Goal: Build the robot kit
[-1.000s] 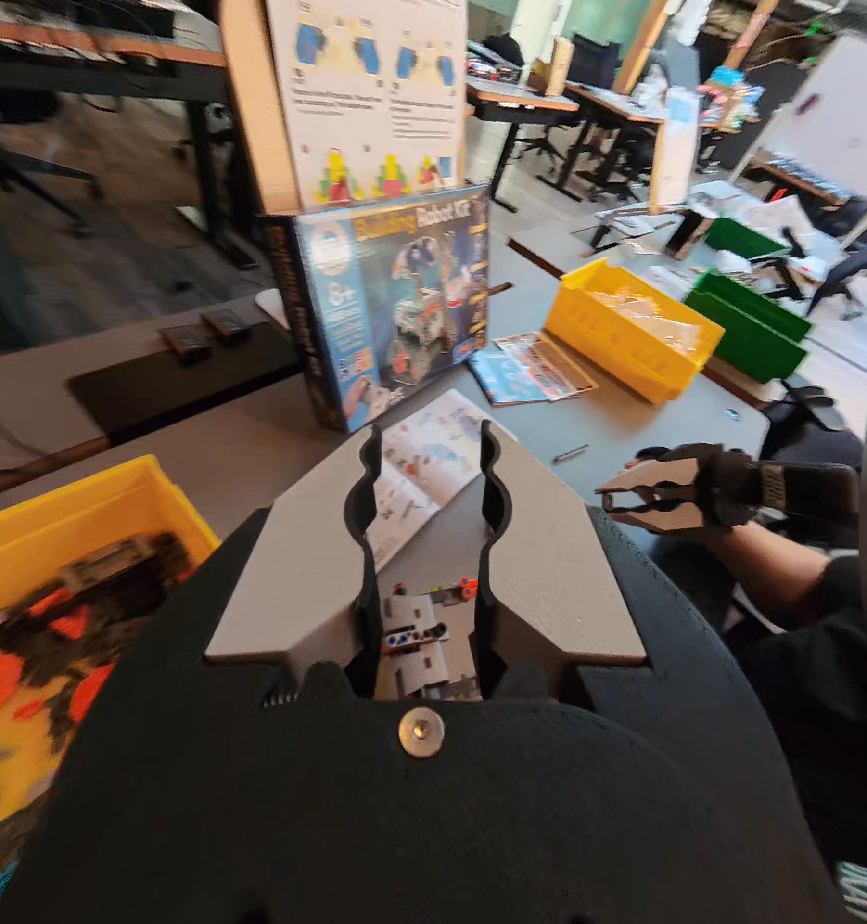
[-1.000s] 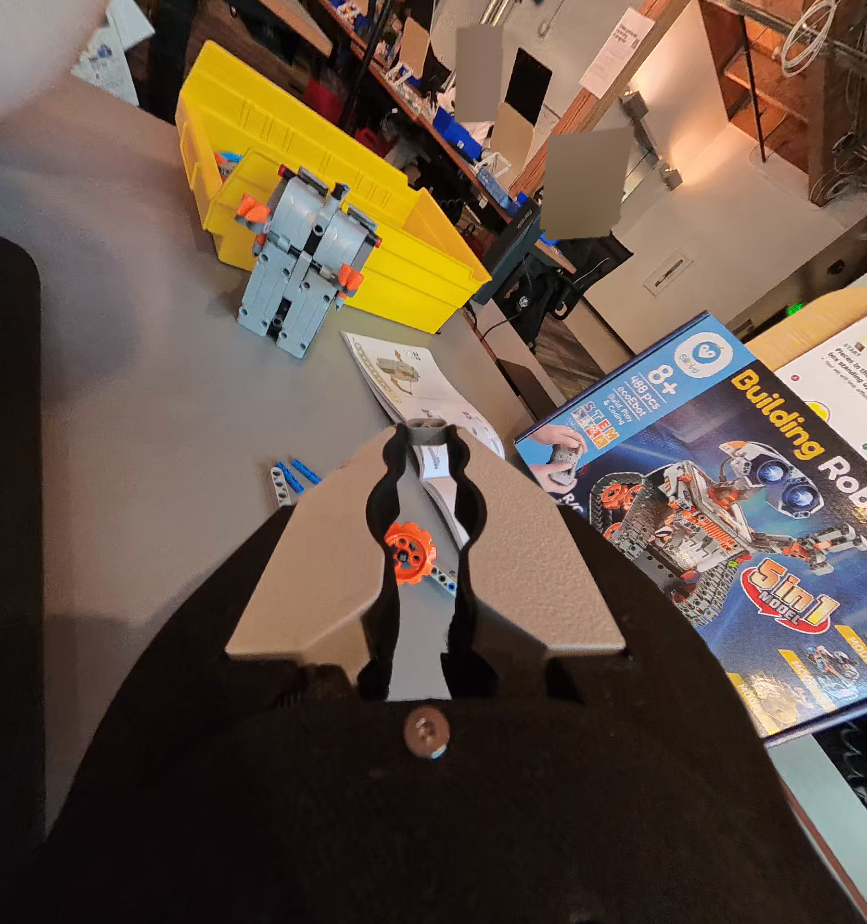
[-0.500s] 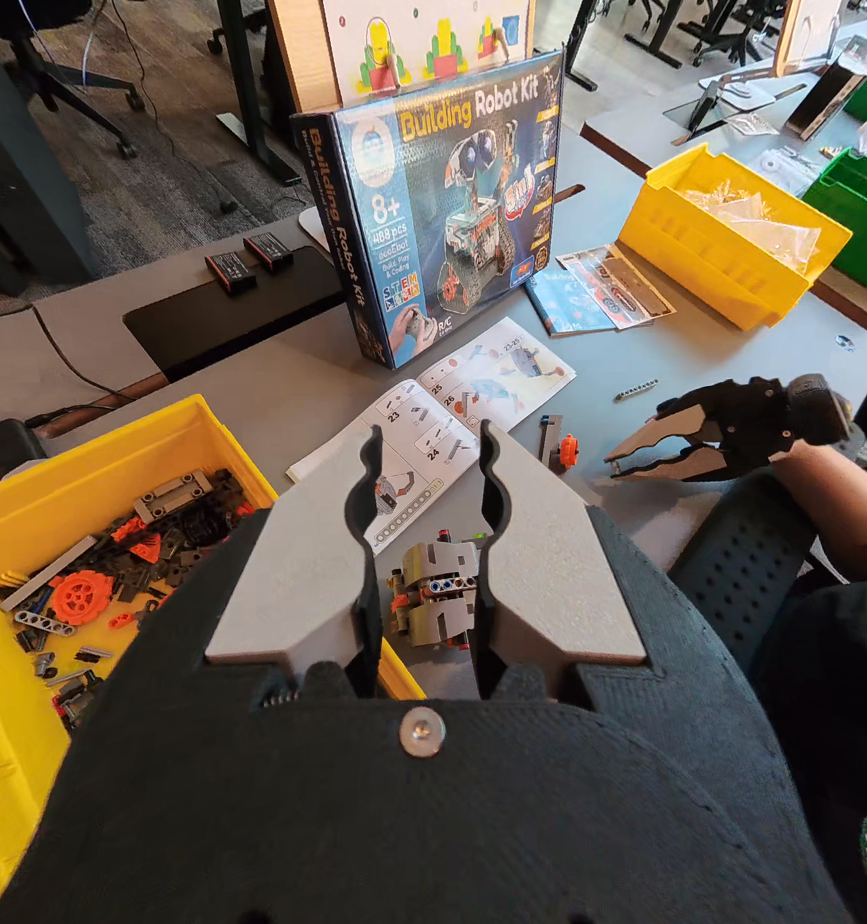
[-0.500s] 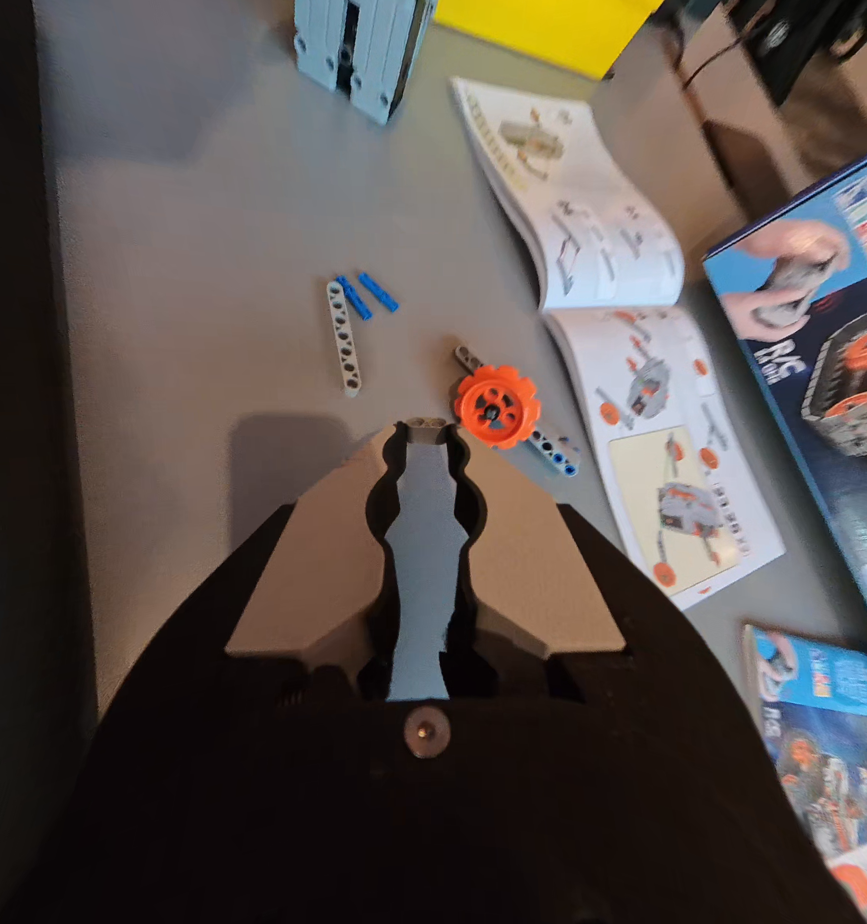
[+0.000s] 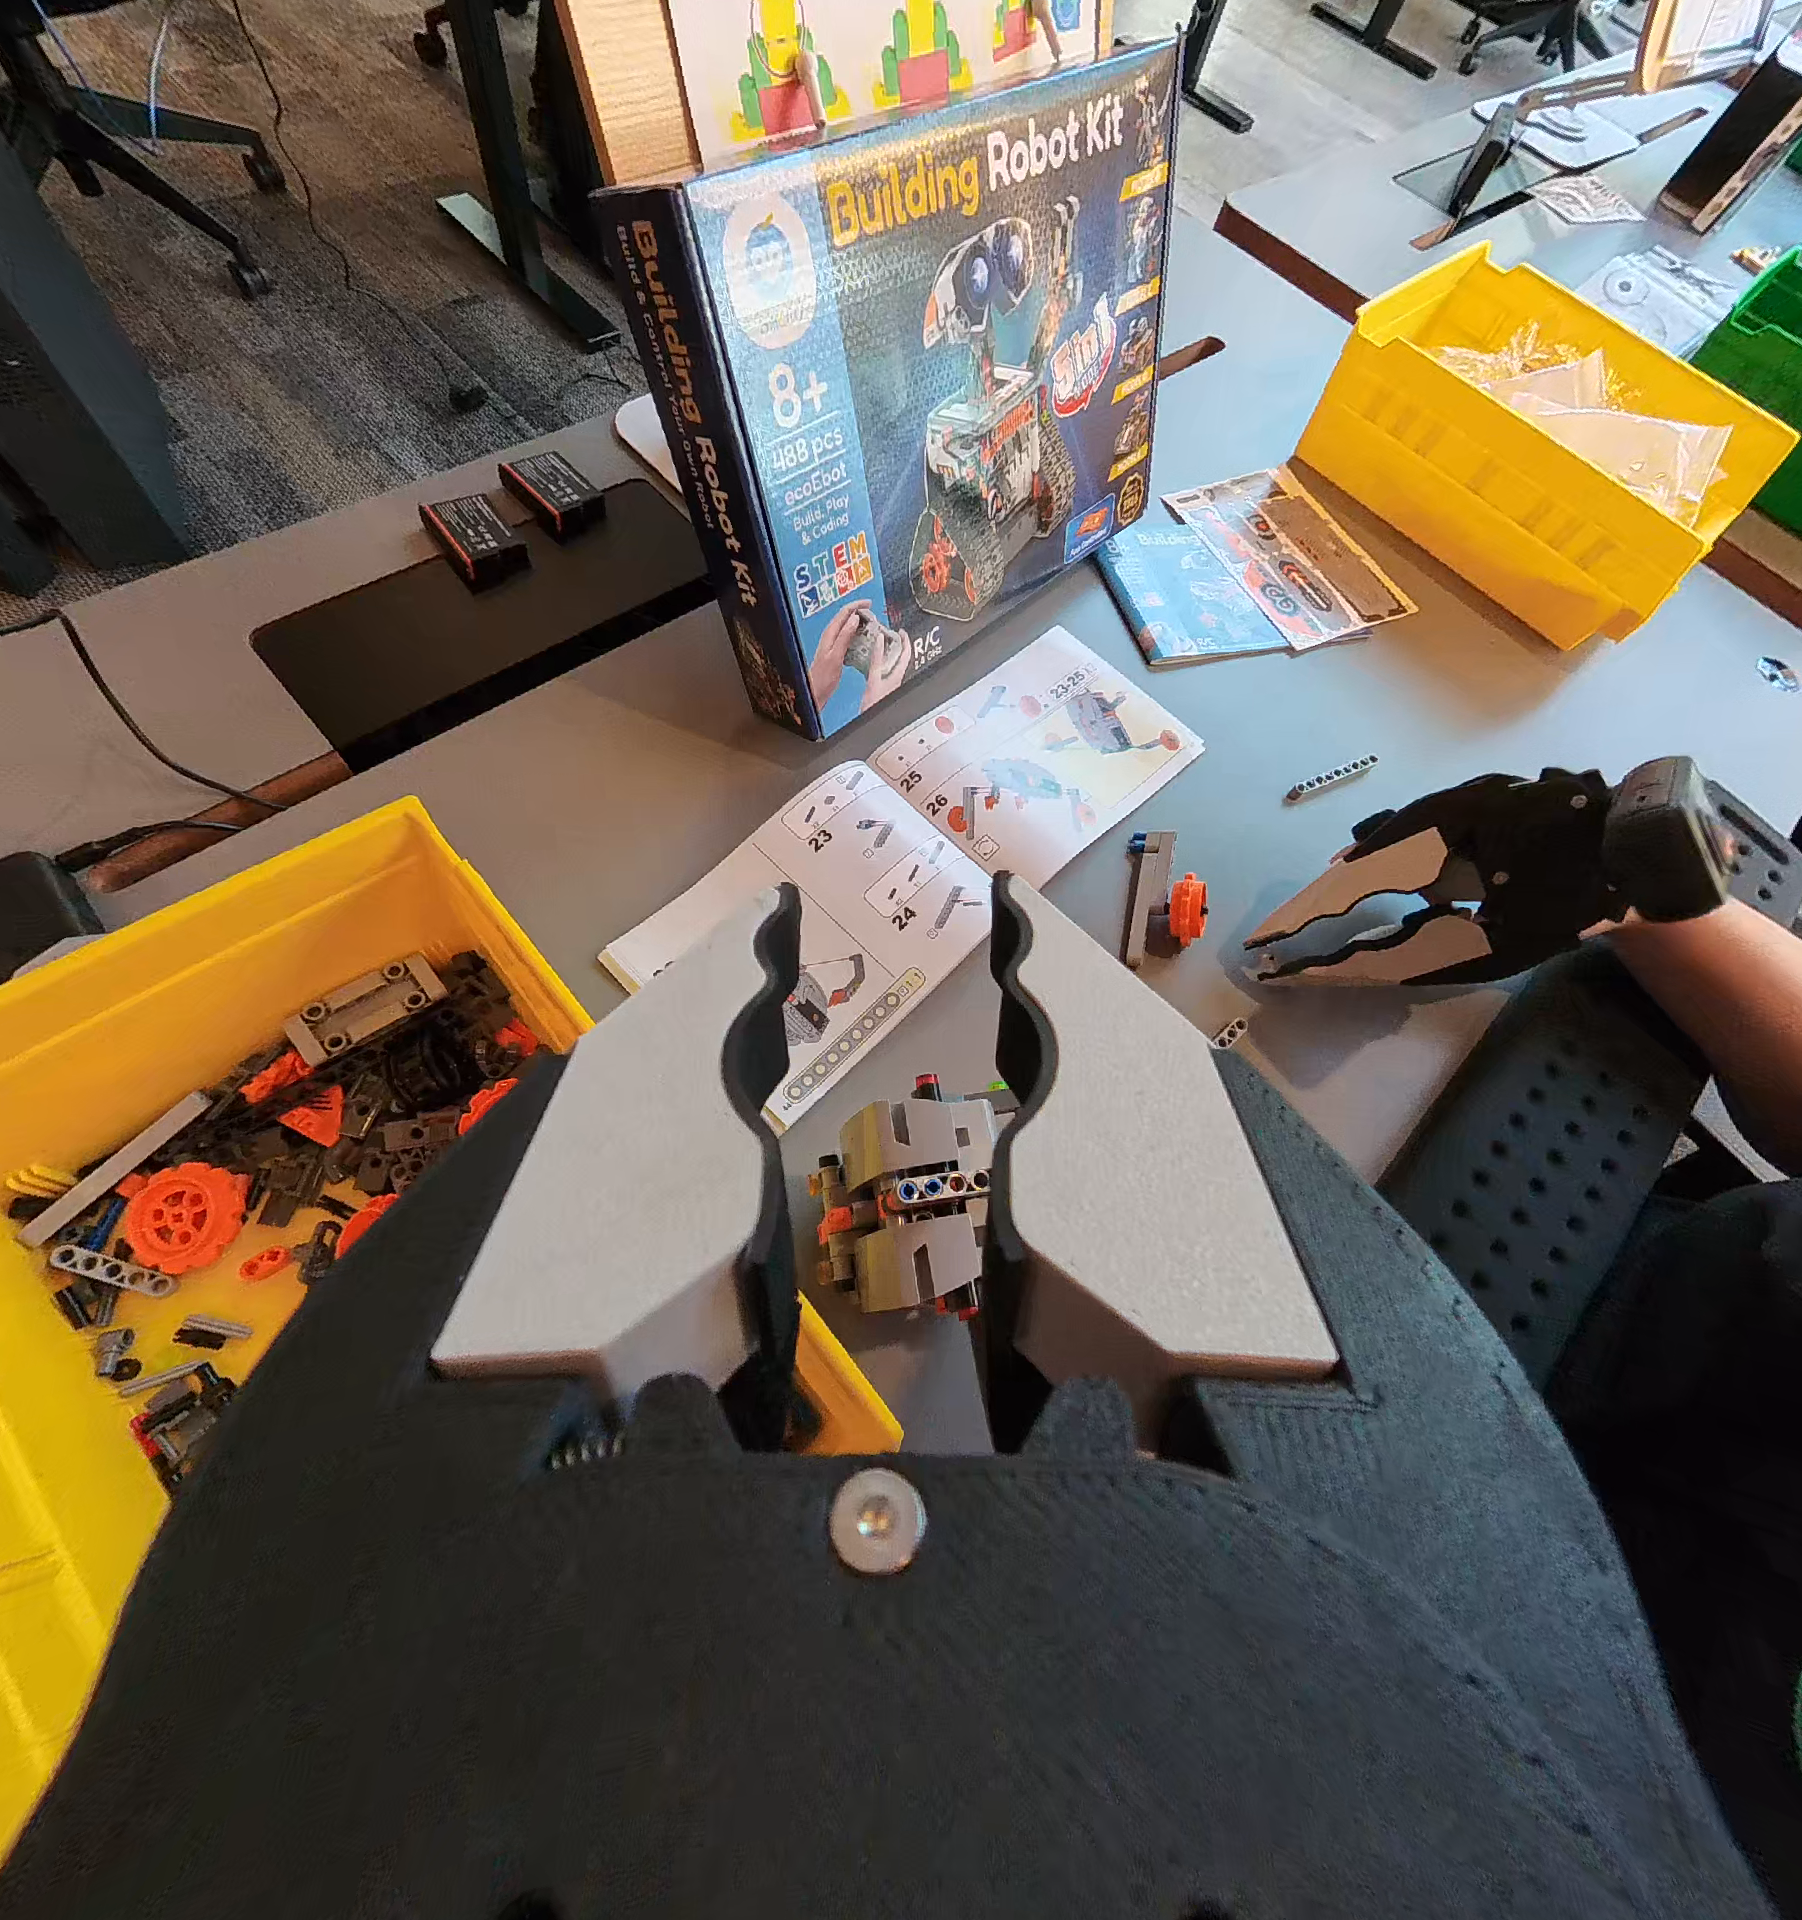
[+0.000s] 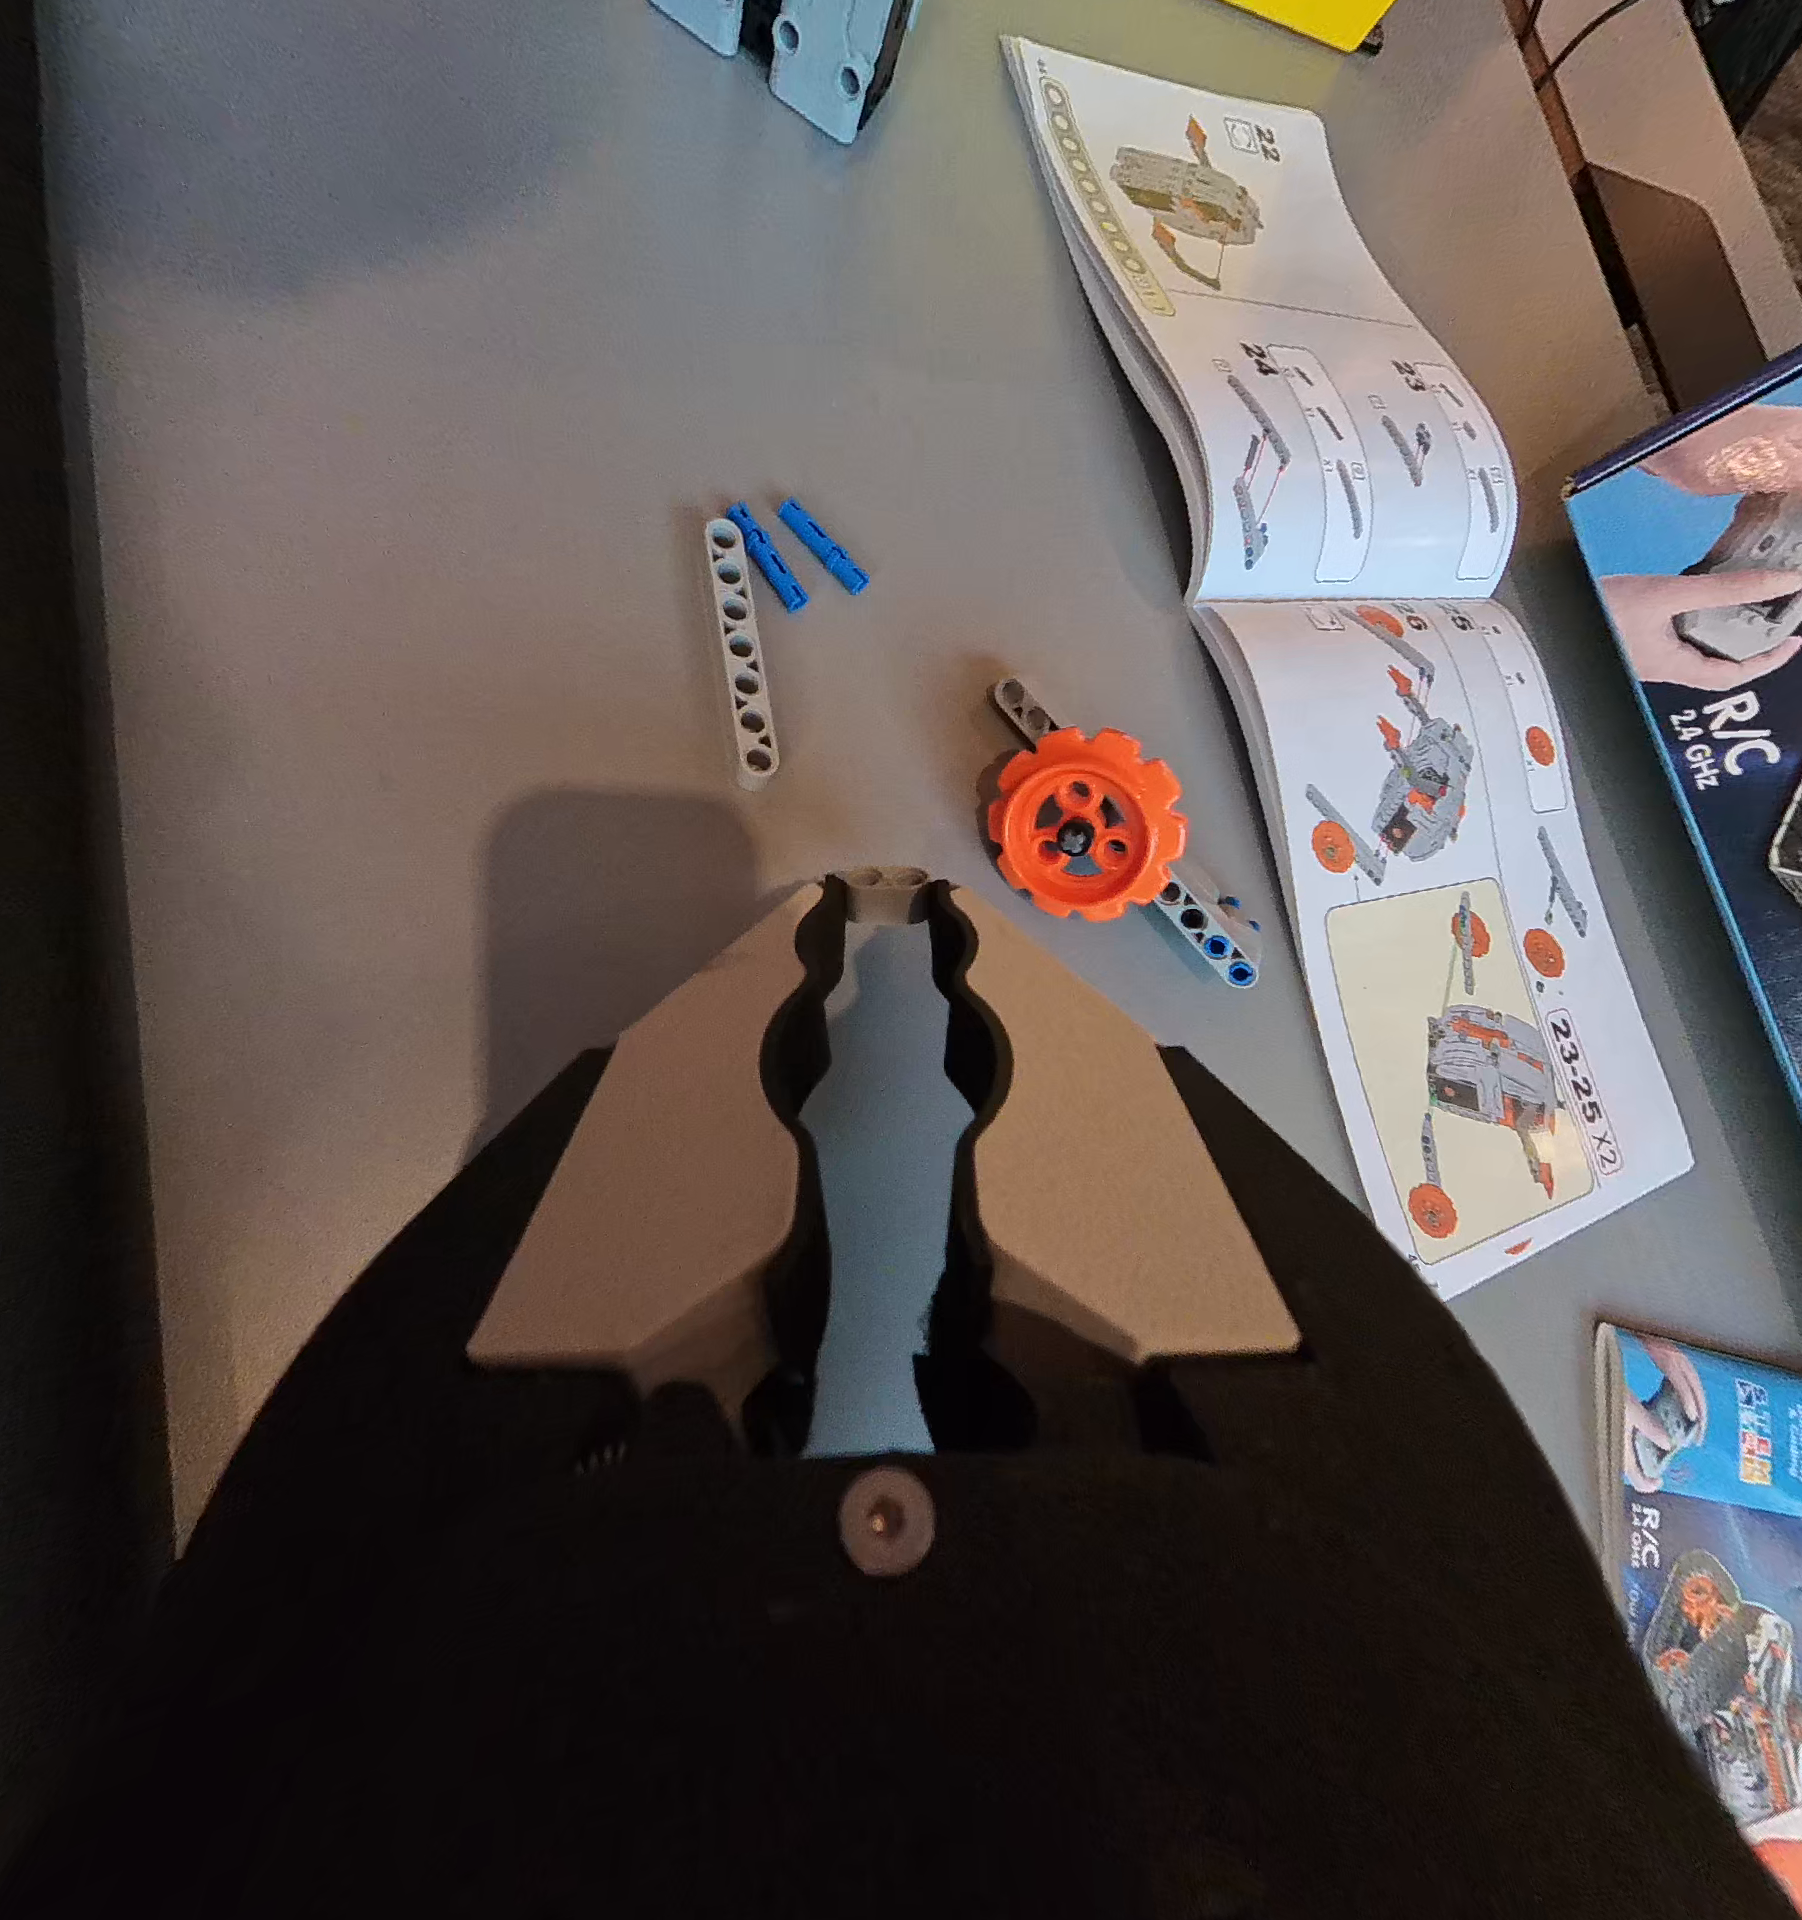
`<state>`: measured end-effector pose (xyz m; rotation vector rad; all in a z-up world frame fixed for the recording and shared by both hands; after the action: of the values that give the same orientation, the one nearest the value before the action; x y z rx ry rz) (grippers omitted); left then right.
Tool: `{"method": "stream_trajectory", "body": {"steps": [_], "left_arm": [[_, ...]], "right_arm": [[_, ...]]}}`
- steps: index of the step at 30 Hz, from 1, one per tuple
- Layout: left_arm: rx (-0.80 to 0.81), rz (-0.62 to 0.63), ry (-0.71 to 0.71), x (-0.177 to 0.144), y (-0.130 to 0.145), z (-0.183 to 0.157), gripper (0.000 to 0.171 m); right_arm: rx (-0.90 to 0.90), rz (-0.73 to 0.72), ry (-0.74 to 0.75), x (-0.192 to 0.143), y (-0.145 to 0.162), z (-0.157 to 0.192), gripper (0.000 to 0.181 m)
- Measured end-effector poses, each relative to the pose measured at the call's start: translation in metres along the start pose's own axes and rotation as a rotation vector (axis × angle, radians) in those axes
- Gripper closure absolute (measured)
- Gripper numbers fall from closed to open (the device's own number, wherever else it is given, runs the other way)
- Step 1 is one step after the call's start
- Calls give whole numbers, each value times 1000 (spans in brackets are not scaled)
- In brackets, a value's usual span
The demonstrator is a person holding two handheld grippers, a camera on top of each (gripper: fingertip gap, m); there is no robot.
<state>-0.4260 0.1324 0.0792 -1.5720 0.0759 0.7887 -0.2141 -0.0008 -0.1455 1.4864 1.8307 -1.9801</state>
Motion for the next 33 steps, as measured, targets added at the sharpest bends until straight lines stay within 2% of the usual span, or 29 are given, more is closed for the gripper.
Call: {"method": "stream_trajectory", "body": {"steps": [9, 26, 31, 33], "left_arm": [[-6, 14, -15, -3, 4, 4, 137], [24, 41, 20, -1, 6, 0, 136], [28, 44, 17, -5, 8, 0, 136], [35, 44, 24, -6, 8, -2, 136]], "right_arm": [[-22, 6, 2, 6, 1, 0, 167], [-152, -45, 135, 3, -13, -5, 167], [-102, -67, 112, 7, -20, -2, 167], [-2, -105, 106, 8, -31, -5, 167]]}}
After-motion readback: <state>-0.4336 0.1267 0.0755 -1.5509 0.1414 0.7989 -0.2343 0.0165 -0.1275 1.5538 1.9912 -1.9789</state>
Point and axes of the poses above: each gripper's, where its closed fingertips meet, x out along the fingers, y out of its underside, z = x × y across the jaws, the point moved 1 cm from there along -x, back along the fingers, and after that the axes turned 14 degrees about x, right-handed, at the moved point
